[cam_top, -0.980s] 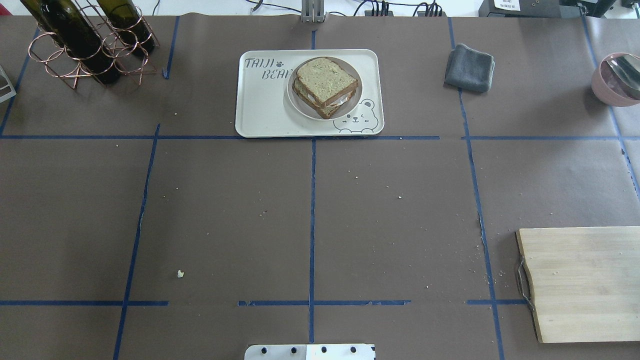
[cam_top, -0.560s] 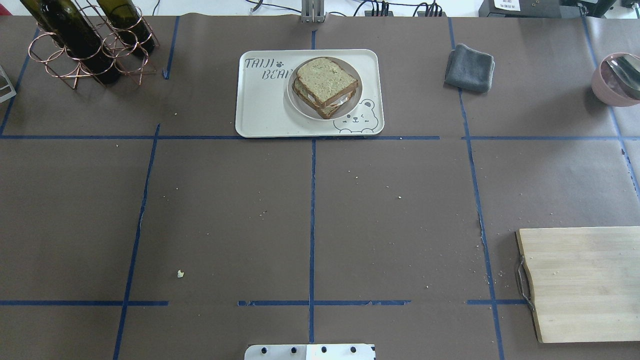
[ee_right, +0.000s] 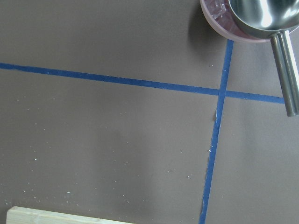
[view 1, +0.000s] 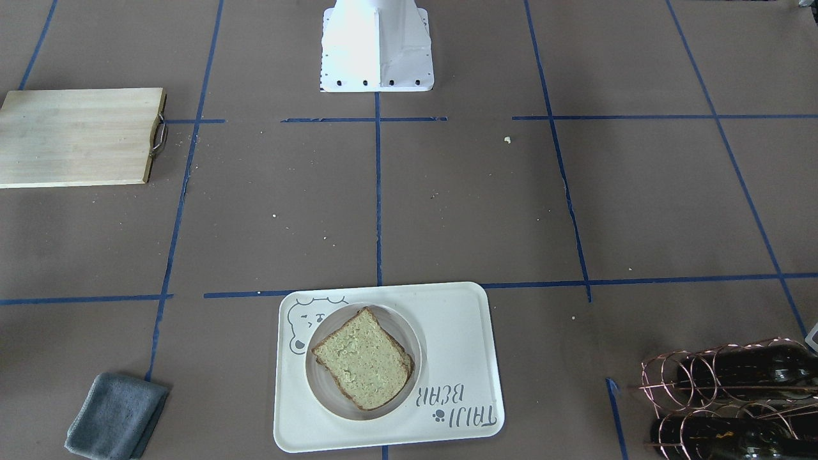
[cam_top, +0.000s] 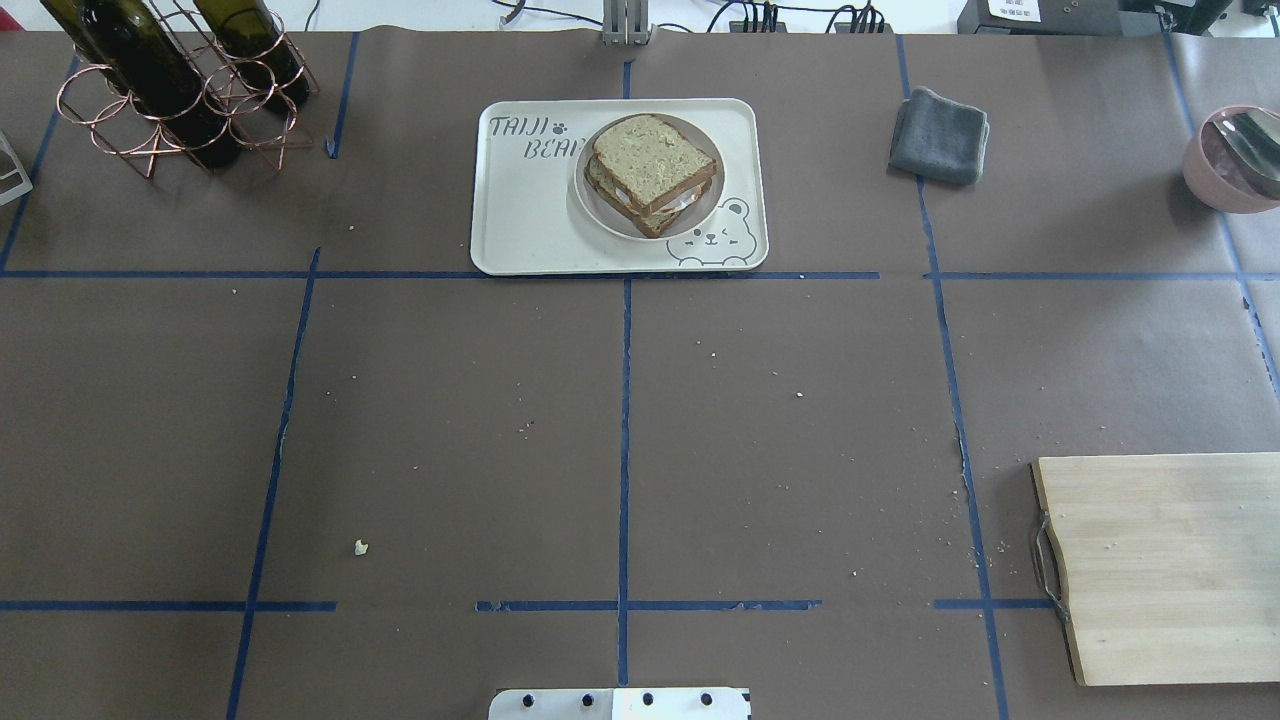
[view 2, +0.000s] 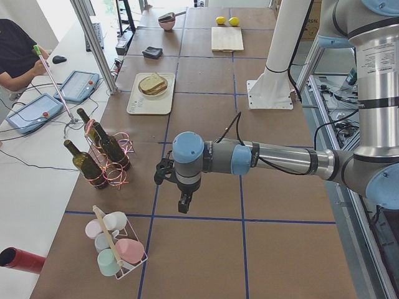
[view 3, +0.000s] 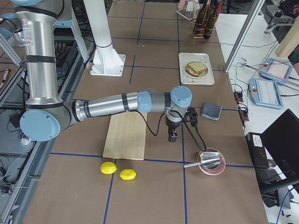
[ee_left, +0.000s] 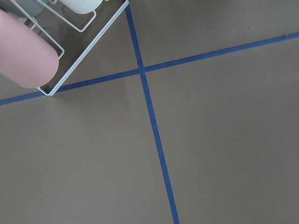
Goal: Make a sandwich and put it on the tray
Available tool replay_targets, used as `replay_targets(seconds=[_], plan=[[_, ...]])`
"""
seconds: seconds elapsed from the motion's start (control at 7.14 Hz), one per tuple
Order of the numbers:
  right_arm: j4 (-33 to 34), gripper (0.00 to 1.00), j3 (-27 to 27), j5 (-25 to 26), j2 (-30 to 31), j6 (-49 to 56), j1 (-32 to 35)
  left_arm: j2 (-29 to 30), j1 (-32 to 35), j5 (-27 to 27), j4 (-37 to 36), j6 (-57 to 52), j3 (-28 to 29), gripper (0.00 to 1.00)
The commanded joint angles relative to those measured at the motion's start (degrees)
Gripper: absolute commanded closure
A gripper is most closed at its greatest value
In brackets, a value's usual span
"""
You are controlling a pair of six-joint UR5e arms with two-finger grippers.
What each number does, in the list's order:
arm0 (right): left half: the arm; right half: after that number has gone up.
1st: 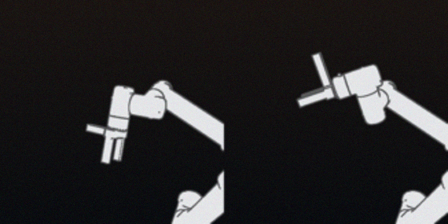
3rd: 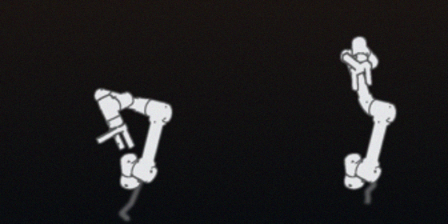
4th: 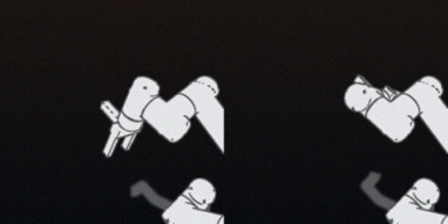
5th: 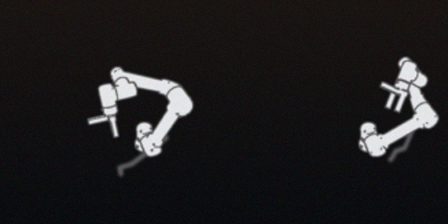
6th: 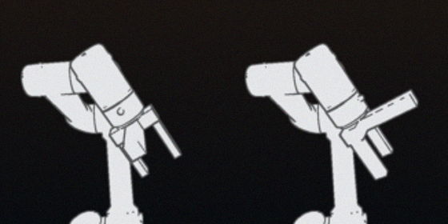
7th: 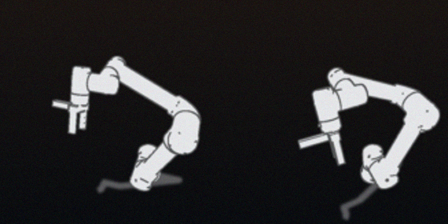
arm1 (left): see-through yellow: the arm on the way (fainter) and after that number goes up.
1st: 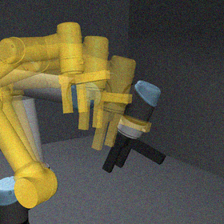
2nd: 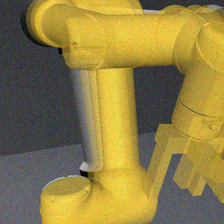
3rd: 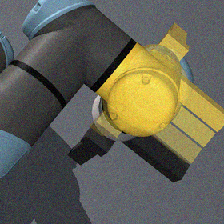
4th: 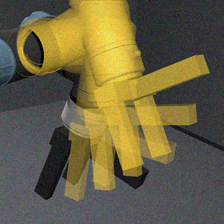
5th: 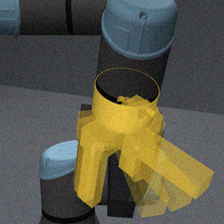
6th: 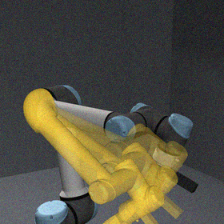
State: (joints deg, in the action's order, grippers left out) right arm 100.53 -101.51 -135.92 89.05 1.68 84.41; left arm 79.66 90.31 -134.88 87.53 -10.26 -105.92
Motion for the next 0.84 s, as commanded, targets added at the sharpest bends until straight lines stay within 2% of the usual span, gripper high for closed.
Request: replay_targets(seconds=[0.0,0.28,0.7], plan=[[-0.3,0.0,0.4,4.1,0.2,0.3,-1.3,-2.7,0.0,-1.7,-0.2,-0.1,-0.8,0.0],[-0.8,0.0,0.1,2.4,1.7,-0.4,-1.4,-2.6,0.7,-3.0,0.1,-0.1,-2.6,0.0],[-1.0,0.0,-1.8,-2.8,2.6,-0.1,-1.3,3.7,0.5,-2.3,-0.7,-0.2,-1.7,0.0]])
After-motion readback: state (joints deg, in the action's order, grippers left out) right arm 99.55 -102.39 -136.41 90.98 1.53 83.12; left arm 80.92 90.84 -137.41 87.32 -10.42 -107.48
